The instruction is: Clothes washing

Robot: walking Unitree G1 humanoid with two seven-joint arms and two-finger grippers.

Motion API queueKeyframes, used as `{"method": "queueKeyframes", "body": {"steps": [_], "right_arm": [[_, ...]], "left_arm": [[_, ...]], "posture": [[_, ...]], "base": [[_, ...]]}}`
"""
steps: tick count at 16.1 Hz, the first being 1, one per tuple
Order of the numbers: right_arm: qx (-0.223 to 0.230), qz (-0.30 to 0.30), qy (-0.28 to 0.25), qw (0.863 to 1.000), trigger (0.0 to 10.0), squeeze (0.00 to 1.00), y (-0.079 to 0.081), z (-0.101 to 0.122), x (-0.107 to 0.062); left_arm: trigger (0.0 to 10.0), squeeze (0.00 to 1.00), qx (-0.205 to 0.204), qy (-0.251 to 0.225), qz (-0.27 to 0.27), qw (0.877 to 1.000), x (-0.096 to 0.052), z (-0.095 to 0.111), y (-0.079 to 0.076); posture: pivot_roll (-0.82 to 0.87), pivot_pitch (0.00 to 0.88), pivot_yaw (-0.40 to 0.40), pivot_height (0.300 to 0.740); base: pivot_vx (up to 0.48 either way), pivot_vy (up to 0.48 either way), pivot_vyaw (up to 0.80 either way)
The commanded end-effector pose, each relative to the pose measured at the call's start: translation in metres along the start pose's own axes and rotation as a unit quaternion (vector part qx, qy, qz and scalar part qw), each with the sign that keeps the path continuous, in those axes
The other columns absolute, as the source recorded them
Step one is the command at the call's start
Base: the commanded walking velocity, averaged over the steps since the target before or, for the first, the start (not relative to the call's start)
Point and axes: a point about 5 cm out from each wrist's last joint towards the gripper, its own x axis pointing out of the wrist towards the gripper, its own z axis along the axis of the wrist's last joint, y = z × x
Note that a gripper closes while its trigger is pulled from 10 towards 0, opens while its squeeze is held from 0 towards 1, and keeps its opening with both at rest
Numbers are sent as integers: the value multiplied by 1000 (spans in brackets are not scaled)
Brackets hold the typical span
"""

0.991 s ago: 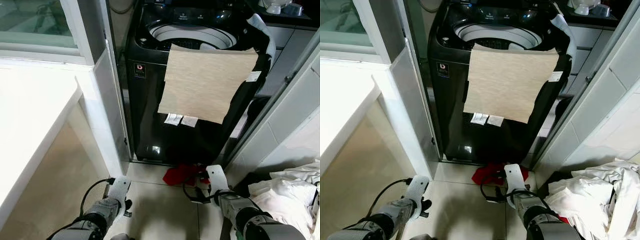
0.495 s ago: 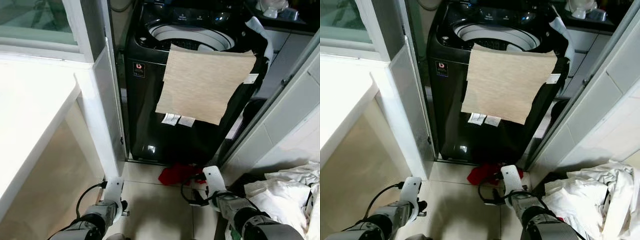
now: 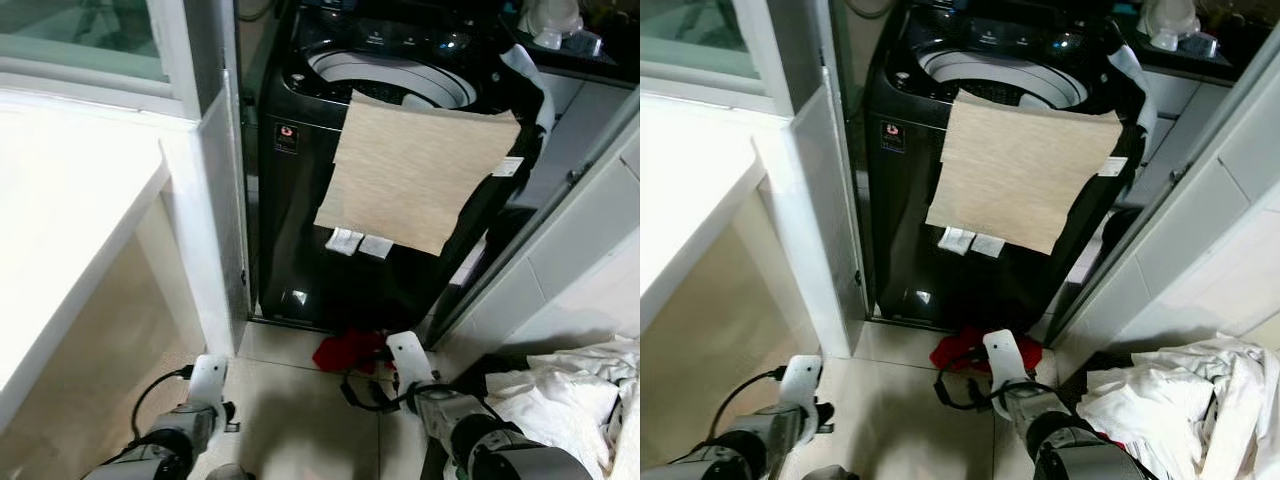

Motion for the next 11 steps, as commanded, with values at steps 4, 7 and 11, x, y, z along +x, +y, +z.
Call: {"method": "queueKeyframes", "body": {"steps": [4, 7, 11], "right_arm": [[21, -29, -12, 999, 10000, 0, -21, 15, -4], [38, -52, -17, 998, 10000, 0, -39, 21, -8], [66, -70, -33, 995, 10000, 0, -60, 27, -13]], "left_arm": [[10000, 0, 18, -6, -20, 1000, 0, 17, -18], [10000, 0, 50, -13, -34, 998, -1, 29, -34], [10000, 0, 46, -26, -45, 998, -3, 41, -55]], "posture": [[45, 0, -60, 740], [21, 0, -28, 740], [-36, 0, 34, 740]], "base": [[0, 0, 0], [0, 0, 0], [0, 0, 0]]}}
